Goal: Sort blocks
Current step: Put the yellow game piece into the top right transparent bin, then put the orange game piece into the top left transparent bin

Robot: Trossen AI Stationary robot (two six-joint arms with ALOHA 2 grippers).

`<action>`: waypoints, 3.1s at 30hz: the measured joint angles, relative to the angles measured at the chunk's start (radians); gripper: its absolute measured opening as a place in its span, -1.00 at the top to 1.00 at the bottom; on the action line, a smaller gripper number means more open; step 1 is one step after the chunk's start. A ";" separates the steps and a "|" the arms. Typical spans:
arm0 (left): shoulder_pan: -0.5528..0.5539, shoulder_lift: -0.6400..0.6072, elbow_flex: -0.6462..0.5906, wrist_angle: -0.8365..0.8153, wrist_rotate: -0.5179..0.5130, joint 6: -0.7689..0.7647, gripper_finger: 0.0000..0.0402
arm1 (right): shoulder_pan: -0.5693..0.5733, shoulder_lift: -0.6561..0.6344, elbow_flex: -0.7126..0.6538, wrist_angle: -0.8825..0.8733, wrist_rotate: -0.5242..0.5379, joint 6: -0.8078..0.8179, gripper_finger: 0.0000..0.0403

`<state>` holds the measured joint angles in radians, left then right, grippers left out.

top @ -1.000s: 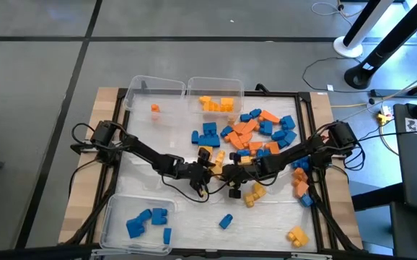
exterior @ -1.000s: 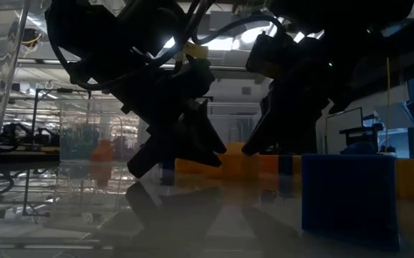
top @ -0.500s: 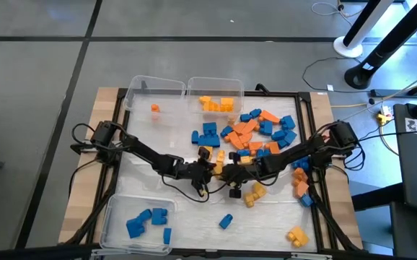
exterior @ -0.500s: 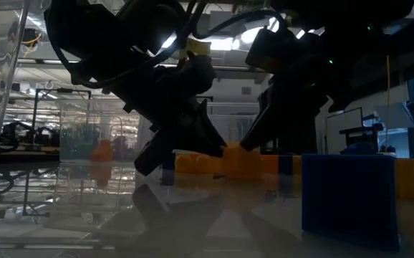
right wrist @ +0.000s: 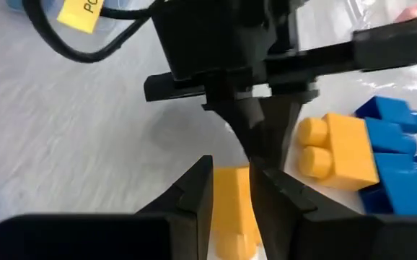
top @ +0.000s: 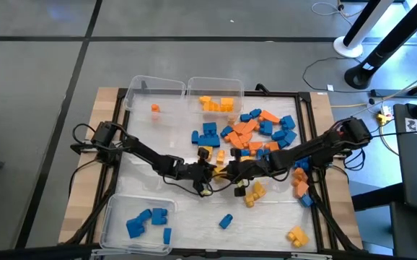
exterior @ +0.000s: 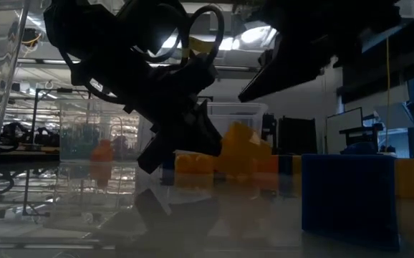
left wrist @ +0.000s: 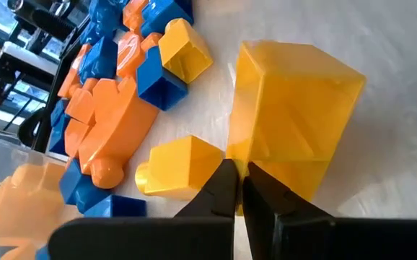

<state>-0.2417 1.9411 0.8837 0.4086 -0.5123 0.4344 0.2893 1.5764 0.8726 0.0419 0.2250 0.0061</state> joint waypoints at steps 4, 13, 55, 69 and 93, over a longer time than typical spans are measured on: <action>-0.001 0.000 0.000 0.000 -0.001 -0.033 1.00 | 0.000 -0.035 0.000 -0.005 0.002 -0.026 0.55; -0.003 0.000 -0.002 0.124 0.000 -0.140 1.00 | 0.000 -0.119 0.000 -0.079 0.021 -0.055 0.55; 0.375 -0.188 0.005 0.470 -0.010 -0.050 0.98 | -0.001 -0.478 0.002 -0.553 0.177 -0.089 0.55; 0.587 -0.189 0.005 0.352 -0.009 -0.375 0.96 | -0.002 -0.479 0.002 -0.798 0.249 0.141 0.55; 0.587 -0.189 0.005 0.354 -0.008 -0.378 0.38 | -0.002 -0.480 -0.040 -1.236 0.052 0.702 0.55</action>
<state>0.3450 1.7523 0.8883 0.7628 -0.5201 0.0559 0.2874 1.0963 0.8326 -1.1937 0.2772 0.7084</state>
